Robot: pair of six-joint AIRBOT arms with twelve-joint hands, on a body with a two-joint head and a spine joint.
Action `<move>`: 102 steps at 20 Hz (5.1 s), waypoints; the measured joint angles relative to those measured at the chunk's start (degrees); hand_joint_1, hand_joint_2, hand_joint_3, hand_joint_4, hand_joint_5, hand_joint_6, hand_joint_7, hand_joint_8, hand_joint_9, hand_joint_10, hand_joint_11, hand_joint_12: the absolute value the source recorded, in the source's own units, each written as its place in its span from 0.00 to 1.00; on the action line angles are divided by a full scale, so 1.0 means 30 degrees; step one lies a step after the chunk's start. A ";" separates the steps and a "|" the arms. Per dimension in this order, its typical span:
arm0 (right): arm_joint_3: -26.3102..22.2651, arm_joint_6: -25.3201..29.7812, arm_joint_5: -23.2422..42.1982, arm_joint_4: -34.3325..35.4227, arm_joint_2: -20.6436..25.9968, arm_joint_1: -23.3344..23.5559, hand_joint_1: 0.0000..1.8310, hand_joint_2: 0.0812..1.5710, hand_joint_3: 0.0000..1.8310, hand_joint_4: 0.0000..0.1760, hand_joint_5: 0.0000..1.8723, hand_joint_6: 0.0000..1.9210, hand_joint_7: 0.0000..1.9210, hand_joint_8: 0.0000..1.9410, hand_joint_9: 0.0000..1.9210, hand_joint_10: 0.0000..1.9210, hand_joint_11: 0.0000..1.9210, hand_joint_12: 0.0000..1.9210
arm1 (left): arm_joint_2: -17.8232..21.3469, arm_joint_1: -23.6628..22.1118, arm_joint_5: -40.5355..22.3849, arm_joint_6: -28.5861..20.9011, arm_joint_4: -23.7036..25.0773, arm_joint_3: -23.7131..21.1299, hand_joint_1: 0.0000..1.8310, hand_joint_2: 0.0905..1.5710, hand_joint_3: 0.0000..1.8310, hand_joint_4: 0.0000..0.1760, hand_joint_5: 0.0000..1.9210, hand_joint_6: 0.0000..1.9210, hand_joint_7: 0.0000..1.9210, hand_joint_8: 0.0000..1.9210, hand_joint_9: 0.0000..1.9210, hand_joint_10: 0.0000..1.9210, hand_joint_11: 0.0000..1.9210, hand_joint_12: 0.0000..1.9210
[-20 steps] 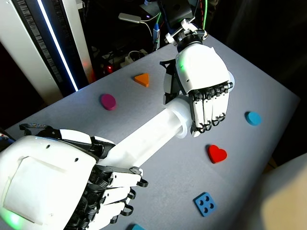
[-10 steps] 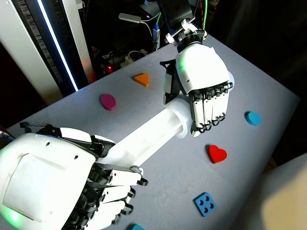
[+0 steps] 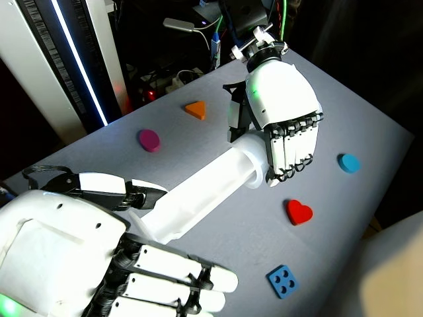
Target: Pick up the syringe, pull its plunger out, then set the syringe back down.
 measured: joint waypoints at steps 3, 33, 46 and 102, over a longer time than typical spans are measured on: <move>-0.0350 0.0328 0.0335 -0.0131 0.0357 0.0007 0.06 0.56 0.00 0.00 0.02 0.00 0.03 0.00 0.04 0.00 0.00 0.33 | -0.0007 0.0488 0.0546 0.0612 0.0066 -0.0051 0.75 0.70 0.00 0.00 0.45 0.51 0.50 0.58 0.46 0.66 0.45 0.56; -0.3461 -0.3672 0.0284 -0.0743 0.1253 -0.0699 0.06 0.56 0.00 0.00 0.01 0.00 0.02 0.00 0.04 0.00 0.00 0.31 | -0.3045 0.3825 0.3730 -0.8735 0.7162 0.5435 0.82 0.68 0.00 0.00 0.49 0.43 0.51 0.53 0.49 0.56 0.44 0.75; -0.3461 -0.3708 0.0087 -0.0772 0.1217 -0.0699 0.07 0.57 0.00 0.00 0.01 0.00 0.02 0.00 0.03 0.00 0.00 0.29 | -0.3942 0.4422 0.4160 -1.1846 1.0120 0.6849 0.82 0.70 0.00 0.00 0.45 0.49 0.46 0.60 0.45 0.62 0.44 0.77; -0.3322 -0.4065 -0.0321 -0.0780 0.1122 -0.0699 0.34 0.77 0.01 0.00 0.49 1.00 0.57 1.00 0.71 1.00 0.83 1.00 | -0.0852 0.1392 -0.7038 -0.1239 -0.4284 -0.0503 0.54 0.73 0.00 0.00 0.46 1.00 0.50 1.00 0.54 1.00 0.51 1.00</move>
